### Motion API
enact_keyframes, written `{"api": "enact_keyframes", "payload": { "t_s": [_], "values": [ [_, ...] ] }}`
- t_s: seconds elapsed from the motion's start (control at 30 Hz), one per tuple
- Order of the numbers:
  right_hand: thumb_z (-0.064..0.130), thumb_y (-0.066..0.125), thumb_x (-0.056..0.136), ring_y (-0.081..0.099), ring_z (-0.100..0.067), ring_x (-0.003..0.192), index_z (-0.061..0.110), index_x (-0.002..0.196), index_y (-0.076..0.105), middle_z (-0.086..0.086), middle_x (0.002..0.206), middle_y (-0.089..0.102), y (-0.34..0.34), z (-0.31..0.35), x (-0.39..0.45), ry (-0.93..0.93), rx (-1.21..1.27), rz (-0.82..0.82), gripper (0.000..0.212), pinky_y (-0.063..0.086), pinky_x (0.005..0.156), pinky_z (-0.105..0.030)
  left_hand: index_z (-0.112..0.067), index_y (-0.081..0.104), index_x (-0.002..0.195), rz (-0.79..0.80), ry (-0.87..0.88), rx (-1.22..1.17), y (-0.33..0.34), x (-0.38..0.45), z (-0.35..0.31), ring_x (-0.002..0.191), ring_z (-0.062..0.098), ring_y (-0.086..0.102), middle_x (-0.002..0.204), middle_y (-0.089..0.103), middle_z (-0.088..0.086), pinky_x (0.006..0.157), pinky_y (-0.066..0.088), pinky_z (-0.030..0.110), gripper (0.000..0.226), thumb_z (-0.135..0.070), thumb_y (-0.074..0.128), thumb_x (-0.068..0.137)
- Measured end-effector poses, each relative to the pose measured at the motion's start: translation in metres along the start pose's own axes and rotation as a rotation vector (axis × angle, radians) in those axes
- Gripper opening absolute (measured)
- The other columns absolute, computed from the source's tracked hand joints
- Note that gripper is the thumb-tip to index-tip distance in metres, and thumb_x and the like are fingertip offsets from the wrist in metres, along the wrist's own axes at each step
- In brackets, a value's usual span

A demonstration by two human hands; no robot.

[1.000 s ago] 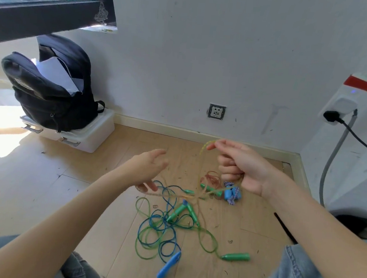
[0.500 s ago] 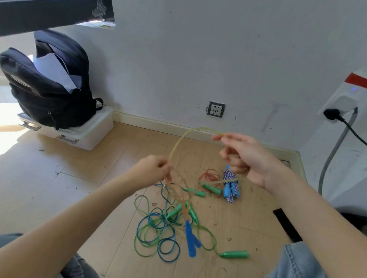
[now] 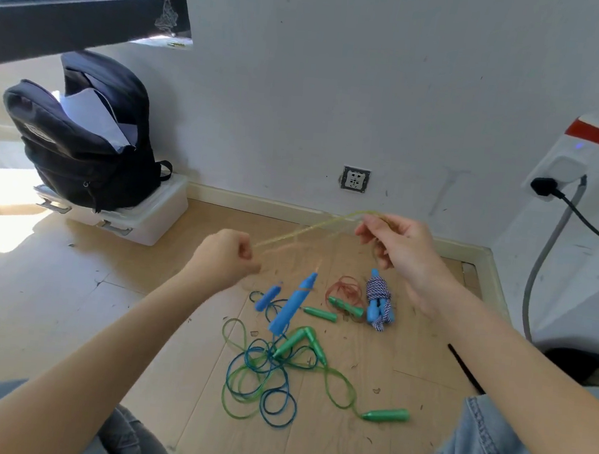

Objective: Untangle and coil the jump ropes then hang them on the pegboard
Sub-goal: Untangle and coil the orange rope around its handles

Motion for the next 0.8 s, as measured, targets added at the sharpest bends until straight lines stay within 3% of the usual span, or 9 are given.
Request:
{"api": "enact_keyframes", "payload": {
  "t_s": [0.1, 0.17, 0.3, 0.37, 0.47, 0.57, 0.67, 0.73, 0.8],
  "values": [
    [0.017, 0.05, 0.094, 0.041, -0.012, 0.069, 0.014, 0.069, 0.063, -0.015, 0.085, 0.061, -0.004, -0.01, 0.001, 0.065, 0.069, -0.087, 0.029, 0.039, 0.079, -0.027, -0.014, 0.04, 0.071, 0.08, 0.125, 0.402, 0.023, -0.005, -0.009, 0.081, 0.023, 0.043, 0.101, 0.041, 0.006, 0.068, 0.034, 0.028, 0.022, -0.004, 0.055, 0.083],
    [0.01, 0.044, 0.096, 0.043, -0.012, 0.066, 0.011, 0.065, 0.058, -0.019, 0.092, 0.069, 0.006, -0.011, 0.002, 0.1, 0.249, -0.022, 0.034, 0.039, 0.072, -0.024, -0.008, 0.047, 0.095, 0.109, 0.145, 0.499, 0.033, -0.007, -0.005, 0.088, 0.026, 0.048, 0.114, 0.037, 0.009, 0.075, 0.043, 0.03, 0.016, 0.004, 0.05, 0.085],
    [0.008, 0.041, 0.095, 0.04, -0.012, 0.047, 0.011, 0.058, 0.051, -0.005, 0.059, 0.067, 0.018, -0.017, 0.0, 0.186, 0.241, 0.079, 0.039, 0.038, 0.048, -0.021, -0.011, 0.04, 0.118, 0.148, 0.228, 0.54, 0.051, -0.01, -0.007, 0.087, 0.025, 0.053, 0.126, 0.031, 0.008, 0.07, 0.043, 0.024, 0.044, 0.011, 0.046, 0.081],
    [0.006, 0.042, 0.092, 0.035, -0.012, 0.043, 0.01, 0.055, 0.049, -0.006, 0.053, 0.059, 0.017, -0.023, -0.004, 0.217, -0.045, 0.103, 0.038, 0.033, 0.041, -0.021, -0.014, 0.041, 0.119, 0.139, 0.248, 0.45, 0.044, -0.008, -0.011, 0.072, 0.019, 0.051, 0.132, 0.029, 0.004, 0.057, 0.039, 0.021, 0.052, 0.017, 0.043, 0.077],
    [0.015, 0.043, 0.096, 0.031, -0.008, 0.036, 0.012, 0.06, 0.046, -0.003, 0.053, 0.051, 0.038, -0.043, -0.02, 0.342, -0.329, 0.353, 0.037, 0.03, 0.037, -0.019, -0.017, 0.042, 0.122, 0.063, 0.225, 0.282, 0.021, -0.002, -0.013, 0.07, 0.016, 0.054, 0.138, 0.029, -0.002, 0.052, 0.043, 0.019, 0.058, 0.02, 0.04, 0.076],
    [0.02, 0.042, 0.098, 0.031, -0.007, 0.039, 0.014, 0.063, 0.044, 0.0, 0.051, 0.048, 0.06, -0.042, -0.031, 0.412, -0.001, 0.491, 0.036, 0.032, 0.037, -0.017, -0.017, 0.046, 0.117, 0.082, 0.001, -0.302, 0.014, -0.003, -0.007, 0.085, 0.025, 0.064, 0.129, 0.042, 0.004, 0.065, 0.058, 0.033, 0.048, 0.016, 0.036, 0.084],
    [0.022, 0.041, 0.099, 0.034, -0.009, 0.044, 0.013, 0.065, 0.045, 0.0, 0.053, 0.05, 0.062, -0.028, -0.026, 0.364, 0.259, 0.48, 0.035, 0.037, 0.04, -0.018, -0.016, 0.047, 0.113, 0.207, -0.179, -0.916, 0.027, -0.016, -0.02, 0.072, 0.02, 0.069, 0.115, 0.048, 0.011, 0.053, 0.055, 0.023, 0.041, 0.013, 0.037, 0.086],
    [0.023, 0.04, 0.099, 0.034, -0.009, 0.044, 0.012, 0.065, 0.045, 0.0, 0.054, 0.05, 0.062, -0.025, -0.025, 0.352, 0.345, 0.468, 0.036, 0.037, 0.041, -0.018, -0.017, 0.047, 0.115, 0.271, -0.228, -1.078, 0.032, -0.026, -0.029, 0.064, 0.016, 0.068, 0.104, 0.053, 0.013, 0.045, 0.049, 0.018, 0.04, 0.011, 0.042, 0.086],
    [0.023, 0.039, 0.099, 0.035, -0.008, 0.042, 0.012, 0.065, 0.045, -0.001, 0.054, 0.048, 0.06, -0.023, -0.022, 0.345, 0.435, 0.432, 0.036, 0.036, 0.04, -0.018, -0.02, 0.047, 0.117, 0.304, -0.195, -1.0, 0.031, -0.031, -0.034, 0.061, 0.013, 0.066, 0.102, 0.055, 0.01, 0.041, 0.042, 0.017, 0.038, 0.002, 0.051, 0.087]
  ]
}}
Point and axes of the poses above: each hand's wrist, its own x-axis towards the middle knuckle, its own y-axis out of the palm, z = x × y, the point moved 10 cm from there along x, towards the middle knuckle
